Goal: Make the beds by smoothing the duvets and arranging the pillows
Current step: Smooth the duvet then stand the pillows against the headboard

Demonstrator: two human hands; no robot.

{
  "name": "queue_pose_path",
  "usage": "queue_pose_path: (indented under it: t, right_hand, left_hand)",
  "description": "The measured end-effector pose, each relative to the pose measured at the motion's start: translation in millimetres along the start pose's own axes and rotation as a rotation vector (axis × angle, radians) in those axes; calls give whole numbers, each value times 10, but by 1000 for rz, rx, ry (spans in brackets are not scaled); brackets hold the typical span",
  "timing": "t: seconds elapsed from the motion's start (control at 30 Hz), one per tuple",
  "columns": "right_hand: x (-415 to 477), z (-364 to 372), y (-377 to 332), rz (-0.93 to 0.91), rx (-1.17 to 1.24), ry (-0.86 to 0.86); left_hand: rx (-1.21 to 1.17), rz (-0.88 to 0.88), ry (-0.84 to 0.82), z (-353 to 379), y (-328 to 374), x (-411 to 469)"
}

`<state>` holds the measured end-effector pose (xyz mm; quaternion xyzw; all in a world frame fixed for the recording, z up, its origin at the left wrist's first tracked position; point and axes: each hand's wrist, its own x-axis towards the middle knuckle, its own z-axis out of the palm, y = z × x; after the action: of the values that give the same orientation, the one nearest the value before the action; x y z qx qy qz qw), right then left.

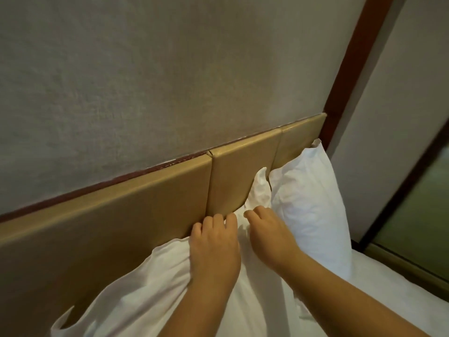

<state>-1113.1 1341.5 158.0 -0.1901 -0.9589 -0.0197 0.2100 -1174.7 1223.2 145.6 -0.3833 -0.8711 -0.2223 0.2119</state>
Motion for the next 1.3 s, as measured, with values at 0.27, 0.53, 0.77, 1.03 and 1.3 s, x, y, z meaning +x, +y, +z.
queue_pose_path:
  t: [0.27, 0.53, 0.77, 1.03, 1.3]
  right_hand:
    - [-97, -162, -186, -66, 49, -60]
    - [-99, -510, -161, 37, 63, -154]
    - [152, -612, 191, 82, 86, -256]
    - [660, -155, 409, -107, 33, -368]
    - [774, 188, 888, -200, -51, -423]
  left_hand:
    - [-145, -87, -27, -15, 100, -137]
    - [-158, -30, -195, -368, 101, -180]
    - [-112, -201, -185, -769, 151, -66]
    - [111, -354, -338, -544, 337, 262]
    - [376, -319, -501, 278, 712, 474]
